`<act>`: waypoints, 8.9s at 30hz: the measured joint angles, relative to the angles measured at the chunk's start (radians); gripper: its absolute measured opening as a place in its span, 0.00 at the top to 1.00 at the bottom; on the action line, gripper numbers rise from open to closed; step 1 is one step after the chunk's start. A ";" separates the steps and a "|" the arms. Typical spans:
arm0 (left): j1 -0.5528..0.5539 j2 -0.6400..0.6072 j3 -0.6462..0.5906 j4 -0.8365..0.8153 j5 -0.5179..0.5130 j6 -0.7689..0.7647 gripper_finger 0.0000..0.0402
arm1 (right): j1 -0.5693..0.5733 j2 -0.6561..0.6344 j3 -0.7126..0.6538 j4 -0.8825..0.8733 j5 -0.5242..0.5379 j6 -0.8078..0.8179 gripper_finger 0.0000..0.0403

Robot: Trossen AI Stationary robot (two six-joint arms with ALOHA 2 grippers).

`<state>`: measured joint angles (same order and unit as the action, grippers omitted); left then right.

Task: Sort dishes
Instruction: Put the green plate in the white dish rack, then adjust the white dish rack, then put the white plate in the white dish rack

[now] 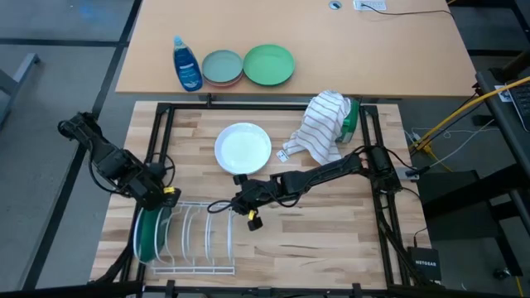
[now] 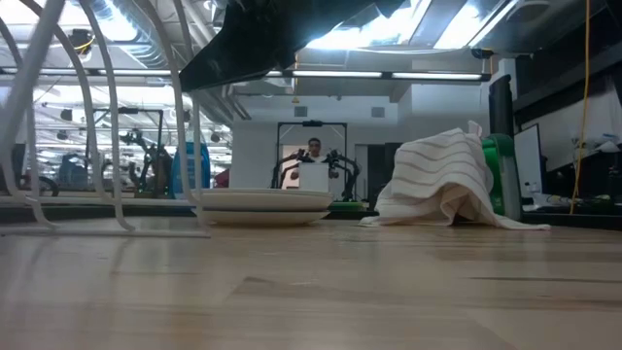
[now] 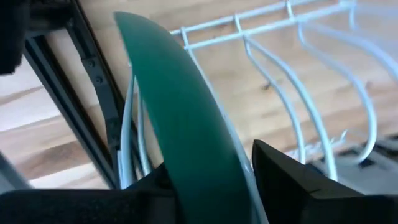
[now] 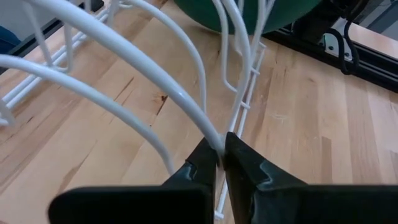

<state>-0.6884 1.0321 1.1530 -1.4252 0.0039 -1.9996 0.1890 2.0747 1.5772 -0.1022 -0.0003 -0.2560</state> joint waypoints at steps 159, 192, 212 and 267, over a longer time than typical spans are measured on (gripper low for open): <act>-0.157 0.143 0.068 -0.151 0.006 -0.192 0.93 | 0.001 -0.008 -0.002 -0.090 0.359 0.074 0.96; -0.149 -0.059 0.064 -0.102 -0.019 -0.117 0.71 | -0.001 -0.049 -0.001 -0.195 0.304 0.119 0.63; -0.148 -0.229 0.064 -0.112 -0.285 -0.040 0.71 | -0.052 -0.158 -0.001 -0.453 0.340 0.181 0.63; 0.891 0.115 0.064 0.338 -0.265 1.650 0.71 | -0.674 -0.210 0.000 -0.564 -0.255 0.779 0.63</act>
<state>0.2023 1.1472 1.2175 -1.0873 -0.2607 -0.3495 -0.4847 1.8647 1.5772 -0.6666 -0.2551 0.5226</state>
